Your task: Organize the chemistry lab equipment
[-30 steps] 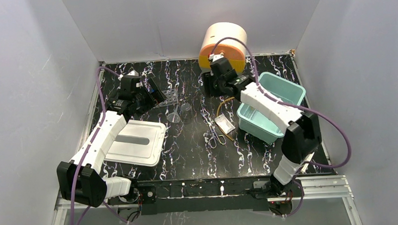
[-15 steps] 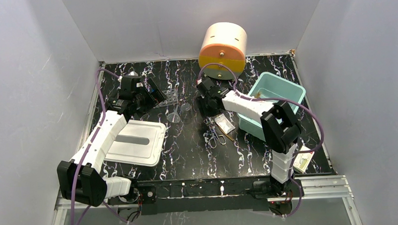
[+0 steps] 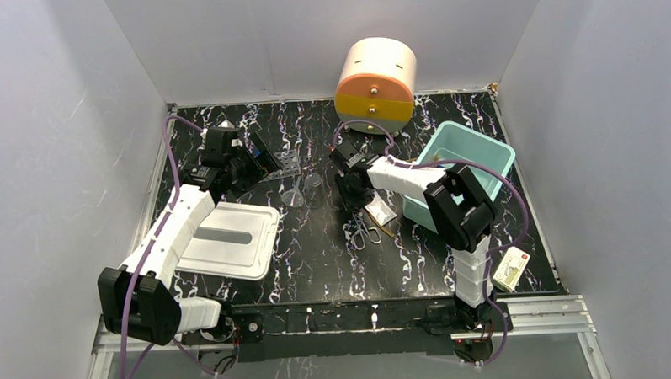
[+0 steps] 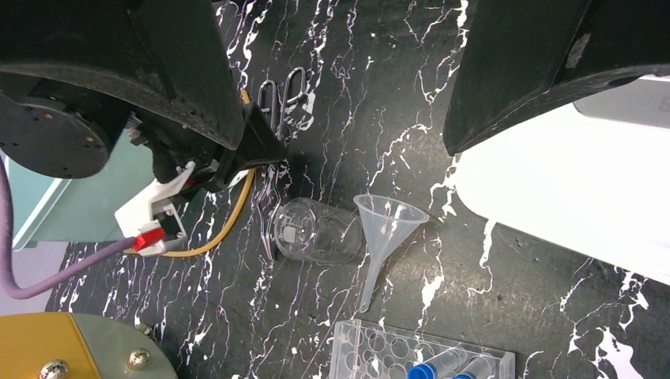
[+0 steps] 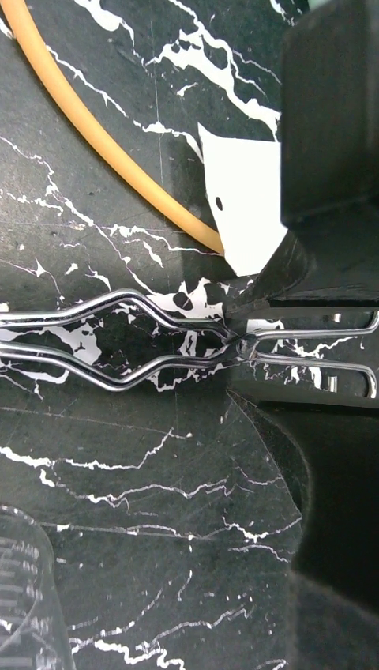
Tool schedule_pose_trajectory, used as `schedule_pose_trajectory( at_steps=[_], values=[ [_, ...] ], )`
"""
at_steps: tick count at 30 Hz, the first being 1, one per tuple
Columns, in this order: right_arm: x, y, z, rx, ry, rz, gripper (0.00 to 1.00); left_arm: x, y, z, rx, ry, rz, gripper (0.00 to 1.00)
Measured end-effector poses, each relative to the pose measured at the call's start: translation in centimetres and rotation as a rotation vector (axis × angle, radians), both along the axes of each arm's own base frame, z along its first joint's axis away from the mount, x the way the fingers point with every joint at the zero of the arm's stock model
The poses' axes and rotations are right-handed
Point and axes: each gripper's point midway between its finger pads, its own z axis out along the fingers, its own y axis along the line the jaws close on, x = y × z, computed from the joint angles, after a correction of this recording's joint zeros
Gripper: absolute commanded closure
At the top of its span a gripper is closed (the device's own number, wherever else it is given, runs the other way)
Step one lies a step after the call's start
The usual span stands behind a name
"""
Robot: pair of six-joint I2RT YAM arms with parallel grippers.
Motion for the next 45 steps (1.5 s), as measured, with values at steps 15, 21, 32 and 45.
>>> schedule_pose_trajectory(
  at_steps=[15, 21, 32, 45],
  values=[
    [0.7, -0.4, -0.9, -0.045, -0.011, -0.013, 0.92, -0.1, -0.1, 0.0, -0.003, 0.002, -0.007, 0.02],
    [0.8, -0.5, -0.8, -0.049, -0.017, -0.035, 1.0, -0.3, -0.3, 0.4, -0.015, -0.005, -0.016, 0.02],
    [0.3, -0.5, 2.8, -0.001, -0.023, -0.099, 1.0, -2.7, -2.1, 0.7, -0.121, -0.027, -0.095, 0.04],
    [0.2, 1.5, 11.1, 0.354, -0.05, -0.3, 1.0, -5.7, -11.9, -2.5, -0.311, 0.054, -0.458, 0.19]
  ],
)
